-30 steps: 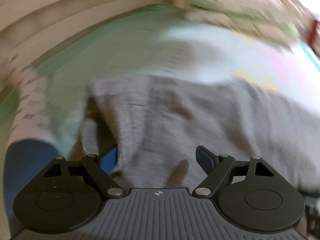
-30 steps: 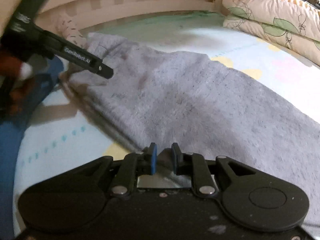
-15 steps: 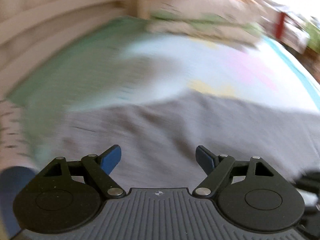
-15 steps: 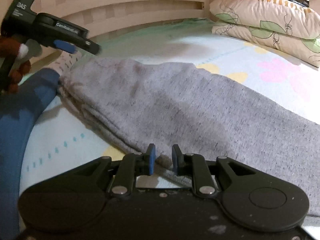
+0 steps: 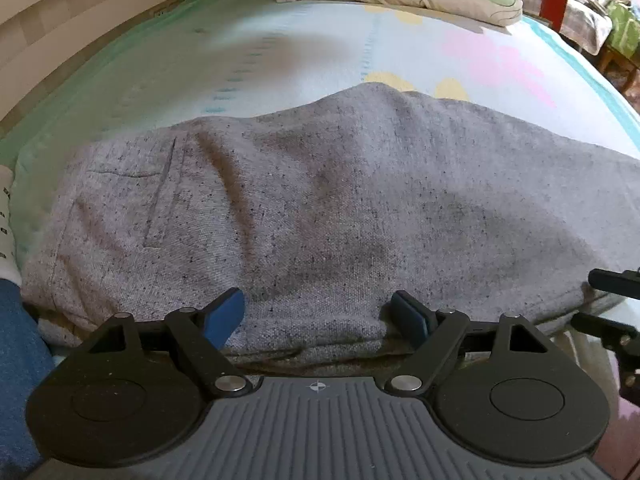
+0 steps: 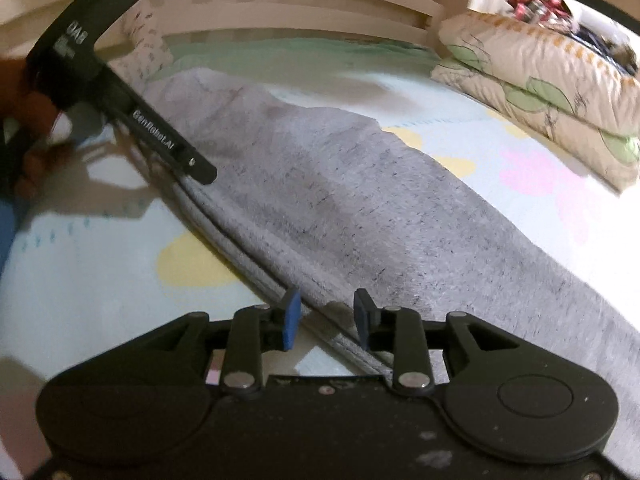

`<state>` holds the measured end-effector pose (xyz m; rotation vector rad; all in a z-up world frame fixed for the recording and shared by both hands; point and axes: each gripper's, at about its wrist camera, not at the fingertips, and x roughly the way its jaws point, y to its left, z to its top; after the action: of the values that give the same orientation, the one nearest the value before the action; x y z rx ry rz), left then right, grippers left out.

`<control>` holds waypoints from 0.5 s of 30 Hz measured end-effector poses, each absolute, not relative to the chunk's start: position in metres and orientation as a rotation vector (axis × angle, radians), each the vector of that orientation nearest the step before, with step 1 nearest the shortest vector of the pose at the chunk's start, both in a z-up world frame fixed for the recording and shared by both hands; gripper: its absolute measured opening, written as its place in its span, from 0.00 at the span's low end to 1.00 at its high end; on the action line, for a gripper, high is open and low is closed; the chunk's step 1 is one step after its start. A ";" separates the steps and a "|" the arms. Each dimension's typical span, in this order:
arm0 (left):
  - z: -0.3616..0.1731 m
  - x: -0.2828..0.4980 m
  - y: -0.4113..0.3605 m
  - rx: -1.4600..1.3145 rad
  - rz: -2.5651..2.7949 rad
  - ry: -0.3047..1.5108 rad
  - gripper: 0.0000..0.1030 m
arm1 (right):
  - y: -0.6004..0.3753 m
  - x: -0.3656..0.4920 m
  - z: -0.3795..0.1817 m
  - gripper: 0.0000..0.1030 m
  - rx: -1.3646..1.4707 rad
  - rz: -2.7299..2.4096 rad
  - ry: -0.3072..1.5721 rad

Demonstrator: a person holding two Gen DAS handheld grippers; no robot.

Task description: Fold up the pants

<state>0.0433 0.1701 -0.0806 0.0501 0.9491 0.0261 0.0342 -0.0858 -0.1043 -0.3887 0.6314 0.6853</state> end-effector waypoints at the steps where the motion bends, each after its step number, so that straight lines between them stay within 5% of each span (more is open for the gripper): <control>1: -0.081 0.044 0.170 0.044 0.027 0.949 0.78 | -0.085 0.034 -0.106 0.33 -0.403 0.687 0.627; 5: -0.082 0.043 0.177 0.013 0.018 0.947 0.78 | -0.083 0.042 -0.111 0.33 -0.424 0.689 0.615; 8: -0.075 0.039 0.181 -0.004 0.015 0.948 0.78 | -0.077 0.052 -0.114 0.06 -0.424 0.692 0.632; 15: -0.064 0.036 0.185 -0.002 -0.007 0.984 0.78 | -0.096 0.052 -0.099 0.04 -0.307 0.721 0.664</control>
<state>0.0364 0.1855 -0.0635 -0.0022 0.9838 -0.0066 0.0518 -0.0957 -0.0992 -0.3074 0.6638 0.7209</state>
